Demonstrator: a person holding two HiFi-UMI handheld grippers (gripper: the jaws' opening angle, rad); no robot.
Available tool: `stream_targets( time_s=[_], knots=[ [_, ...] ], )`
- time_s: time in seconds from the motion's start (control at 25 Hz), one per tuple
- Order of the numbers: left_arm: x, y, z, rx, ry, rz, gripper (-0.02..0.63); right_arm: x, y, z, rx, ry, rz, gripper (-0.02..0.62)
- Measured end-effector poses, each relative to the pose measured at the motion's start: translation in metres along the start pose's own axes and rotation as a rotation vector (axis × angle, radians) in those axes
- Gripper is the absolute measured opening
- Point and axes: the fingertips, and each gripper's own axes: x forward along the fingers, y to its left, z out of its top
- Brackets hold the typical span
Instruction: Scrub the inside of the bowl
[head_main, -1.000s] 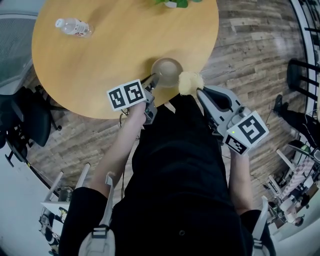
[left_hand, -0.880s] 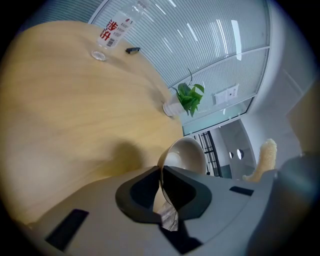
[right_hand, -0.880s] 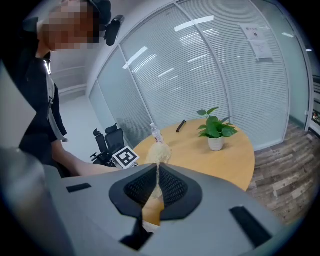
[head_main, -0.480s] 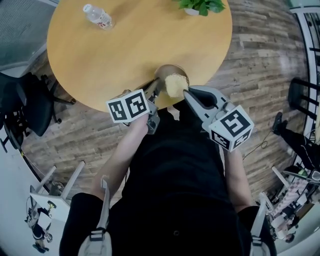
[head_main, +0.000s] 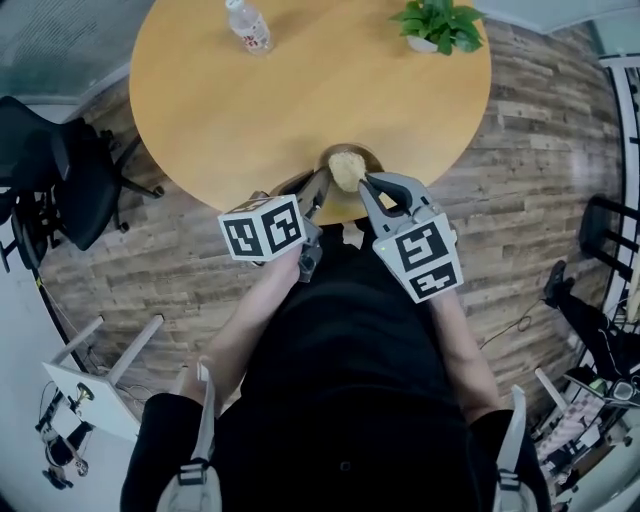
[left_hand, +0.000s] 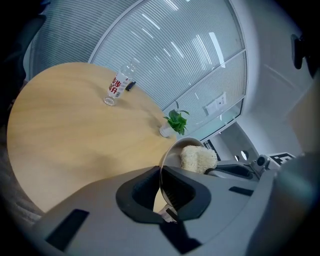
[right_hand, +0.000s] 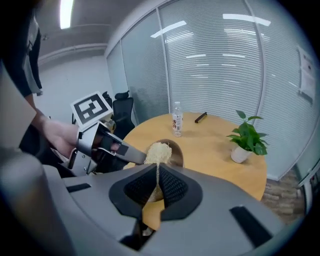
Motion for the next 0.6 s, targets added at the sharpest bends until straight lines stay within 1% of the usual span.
stream_targets(
  time_s=[0.16, 0.32, 0.48, 0.6],
  knots=[
    [-0.013, 0.002, 0.005, 0.019, -0.023, 0.004, 0.026, 0.015, 0.005, 0.003, -0.045, 0.053, -0.084, 0.025],
    [-0.023, 0.005, 0.007, 0.040, -0.046, 0.011, 0.028, 0.030, 0.014, 0.006, -0.063, 0.076, -0.116, 0.025],
    [-0.034, 0.010, 0.009, 0.039, -0.074, 0.015, 0.031, 0.038, 0.029, 0.008, -0.078, 0.069, -0.089, 0.026],
    [-0.039, 0.009, 0.013, 0.070, -0.093, 0.016, 0.031, 0.040, 0.042, 0.009, -0.105, 0.064, -0.058, 0.026]
  ],
)
